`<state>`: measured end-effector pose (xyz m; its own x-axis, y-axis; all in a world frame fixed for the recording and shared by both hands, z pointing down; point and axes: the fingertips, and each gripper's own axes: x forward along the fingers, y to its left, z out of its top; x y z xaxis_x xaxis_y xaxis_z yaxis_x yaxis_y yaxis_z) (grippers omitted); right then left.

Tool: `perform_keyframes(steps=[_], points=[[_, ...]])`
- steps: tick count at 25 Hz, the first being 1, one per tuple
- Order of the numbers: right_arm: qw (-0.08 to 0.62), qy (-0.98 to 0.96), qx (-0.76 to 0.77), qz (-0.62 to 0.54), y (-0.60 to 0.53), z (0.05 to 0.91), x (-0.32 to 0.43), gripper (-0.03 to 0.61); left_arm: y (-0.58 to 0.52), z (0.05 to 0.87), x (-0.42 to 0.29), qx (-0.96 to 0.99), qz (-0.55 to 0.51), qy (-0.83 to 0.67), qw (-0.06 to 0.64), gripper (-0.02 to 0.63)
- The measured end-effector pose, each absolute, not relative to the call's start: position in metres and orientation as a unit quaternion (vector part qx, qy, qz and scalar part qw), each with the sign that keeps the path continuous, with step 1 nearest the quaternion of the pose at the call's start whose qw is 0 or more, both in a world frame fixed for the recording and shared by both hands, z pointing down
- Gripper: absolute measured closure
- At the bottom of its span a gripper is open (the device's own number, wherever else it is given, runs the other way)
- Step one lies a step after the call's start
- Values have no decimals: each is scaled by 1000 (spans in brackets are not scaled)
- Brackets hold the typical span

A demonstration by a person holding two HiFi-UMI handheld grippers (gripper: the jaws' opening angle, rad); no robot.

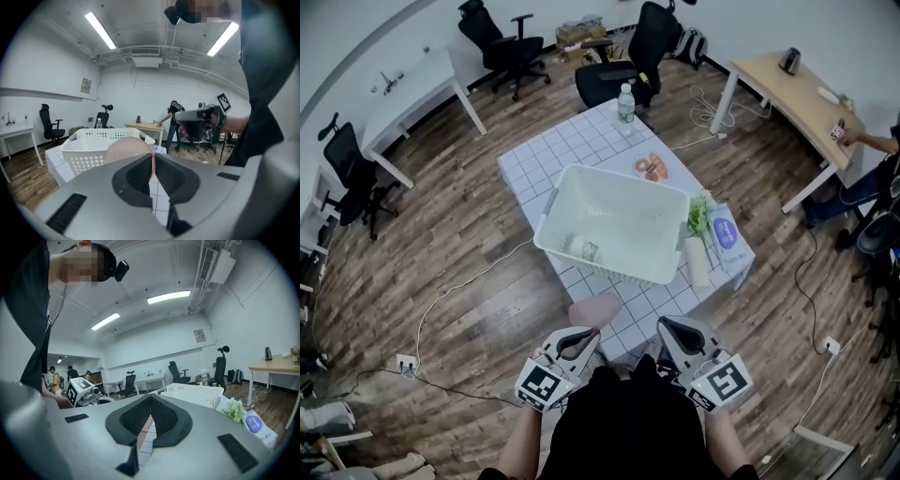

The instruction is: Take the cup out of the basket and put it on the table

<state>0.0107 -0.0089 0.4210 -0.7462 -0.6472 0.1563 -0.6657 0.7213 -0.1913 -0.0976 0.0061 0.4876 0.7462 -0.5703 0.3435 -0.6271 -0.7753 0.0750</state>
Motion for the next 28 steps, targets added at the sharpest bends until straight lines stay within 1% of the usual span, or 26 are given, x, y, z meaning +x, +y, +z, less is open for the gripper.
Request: perform_keyframes(steps=[8,16,21,28], points=[[36,-918,374,126,-6,425,26,555,4,553,-76,908,298,-274,106,592],[38,-911,389,131,-6,427,38,555,-1,612,-55,869,440,-203,98,592],[39,-907,398,135,-3,430,46,555,5,641,-47,842,506,-165,85,592],[39,-903,405,141,-1,432,53,555,7,664,-39,819,553,-141,67,592]])
